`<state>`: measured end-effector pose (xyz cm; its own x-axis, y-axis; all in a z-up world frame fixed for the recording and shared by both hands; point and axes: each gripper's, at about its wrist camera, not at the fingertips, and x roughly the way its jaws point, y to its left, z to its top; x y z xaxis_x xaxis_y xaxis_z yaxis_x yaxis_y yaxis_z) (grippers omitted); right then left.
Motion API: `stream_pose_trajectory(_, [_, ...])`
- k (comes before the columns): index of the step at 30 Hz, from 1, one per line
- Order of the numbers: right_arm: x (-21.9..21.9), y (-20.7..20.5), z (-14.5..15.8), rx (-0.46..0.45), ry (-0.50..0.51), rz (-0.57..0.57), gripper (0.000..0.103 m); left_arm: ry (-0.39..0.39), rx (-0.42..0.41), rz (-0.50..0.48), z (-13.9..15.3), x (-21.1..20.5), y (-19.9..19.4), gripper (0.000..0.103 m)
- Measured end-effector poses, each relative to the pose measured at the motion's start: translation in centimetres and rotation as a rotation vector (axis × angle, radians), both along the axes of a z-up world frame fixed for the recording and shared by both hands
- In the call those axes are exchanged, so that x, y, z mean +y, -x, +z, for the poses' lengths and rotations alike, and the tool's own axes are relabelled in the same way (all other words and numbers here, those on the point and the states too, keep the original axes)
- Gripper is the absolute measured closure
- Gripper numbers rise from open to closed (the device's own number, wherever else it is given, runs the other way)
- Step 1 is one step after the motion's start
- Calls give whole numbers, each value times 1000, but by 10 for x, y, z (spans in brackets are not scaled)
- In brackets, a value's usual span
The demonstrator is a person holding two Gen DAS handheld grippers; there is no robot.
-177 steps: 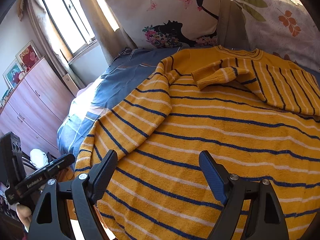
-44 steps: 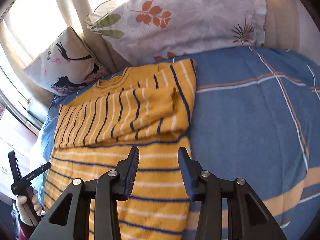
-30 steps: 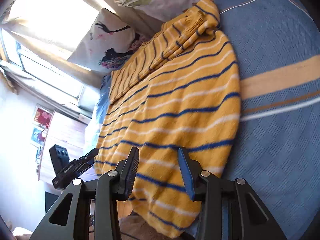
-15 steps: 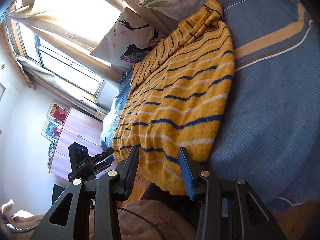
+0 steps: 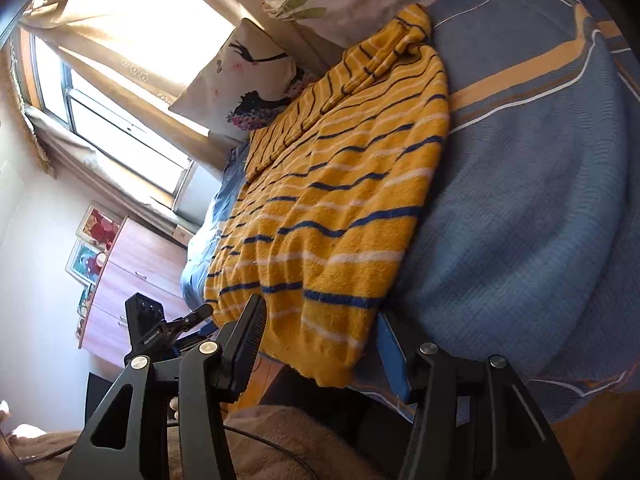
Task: Fold small clothes
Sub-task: 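Grasp the sweater hem with both grippers and fold it up toward the collar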
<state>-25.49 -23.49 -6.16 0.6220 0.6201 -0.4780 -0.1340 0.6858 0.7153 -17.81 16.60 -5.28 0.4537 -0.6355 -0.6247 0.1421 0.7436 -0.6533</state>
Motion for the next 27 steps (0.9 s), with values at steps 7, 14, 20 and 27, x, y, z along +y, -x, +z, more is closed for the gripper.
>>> stream_pose_trajectory(7, [30, -9, -20, 61, 31, 65, 68, 19, 10, -60, 2, -12, 7, 94])
stream_pose_trajectory(14, [28, 4, 20, -17, 32, 77, 91, 22, -157, -46, 64, -3, 22, 94])
stream_pose_trajectory(20, [32, -12, 88, -172, 54, 107, 91, 38, -253, -19, 116, -5, -15, 94])
stream_pose_trajectory(27, [35, -88, 149, -261, 160, 78, 91, -58, -270, 0, 161, -36, -117, 94])
